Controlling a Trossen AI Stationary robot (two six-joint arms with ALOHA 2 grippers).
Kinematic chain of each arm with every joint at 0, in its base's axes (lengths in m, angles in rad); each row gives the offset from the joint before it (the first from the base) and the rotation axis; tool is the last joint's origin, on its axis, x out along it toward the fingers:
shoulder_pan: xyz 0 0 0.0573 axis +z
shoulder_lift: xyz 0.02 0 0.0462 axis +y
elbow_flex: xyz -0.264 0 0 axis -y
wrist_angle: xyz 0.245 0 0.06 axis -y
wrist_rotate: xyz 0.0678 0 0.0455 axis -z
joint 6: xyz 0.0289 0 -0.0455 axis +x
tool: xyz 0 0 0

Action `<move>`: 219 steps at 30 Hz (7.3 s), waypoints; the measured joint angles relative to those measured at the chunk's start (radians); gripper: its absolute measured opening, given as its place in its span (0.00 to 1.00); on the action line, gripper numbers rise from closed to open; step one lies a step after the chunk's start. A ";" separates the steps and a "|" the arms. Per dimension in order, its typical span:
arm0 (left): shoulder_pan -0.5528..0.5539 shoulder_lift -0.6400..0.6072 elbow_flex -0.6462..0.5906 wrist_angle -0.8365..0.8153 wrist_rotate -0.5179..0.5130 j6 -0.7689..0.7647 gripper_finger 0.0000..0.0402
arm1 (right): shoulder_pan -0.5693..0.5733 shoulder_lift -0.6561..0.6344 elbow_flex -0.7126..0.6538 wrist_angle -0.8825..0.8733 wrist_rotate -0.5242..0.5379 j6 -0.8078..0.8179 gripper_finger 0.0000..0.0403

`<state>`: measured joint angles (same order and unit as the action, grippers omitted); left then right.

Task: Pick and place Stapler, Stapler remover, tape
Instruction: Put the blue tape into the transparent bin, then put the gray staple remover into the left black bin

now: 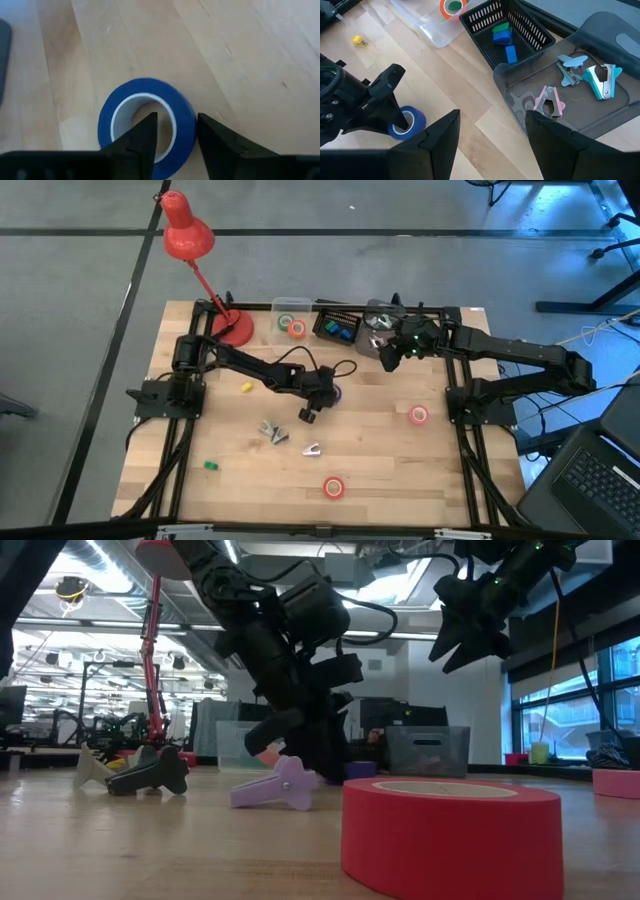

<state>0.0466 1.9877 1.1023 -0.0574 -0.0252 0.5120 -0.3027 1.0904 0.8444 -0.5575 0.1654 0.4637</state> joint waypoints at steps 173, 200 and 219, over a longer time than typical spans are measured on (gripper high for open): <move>-0.119 -0.541 -0.430 -0.373 0.269 -0.419 0.16 | 0.009 0.000 0.001 0.120 0.000 -0.056 0.56; 0.022 -0.845 -0.604 0.383 0.052 -0.429 0.00 | 0.010 0.000 0.001 0.163 -0.081 -0.111 0.56; 0.175 -0.625 -0.590 0.963 0.218 -0.444 0.00 | 0.177 0.151 0.001 0.467 -0.301 -0.154 0.56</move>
<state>0.2212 1.3622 0.5118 0.9054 0.1923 0.0677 -0.1256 1.2414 0.8452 -0.0902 -0.1356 0.3094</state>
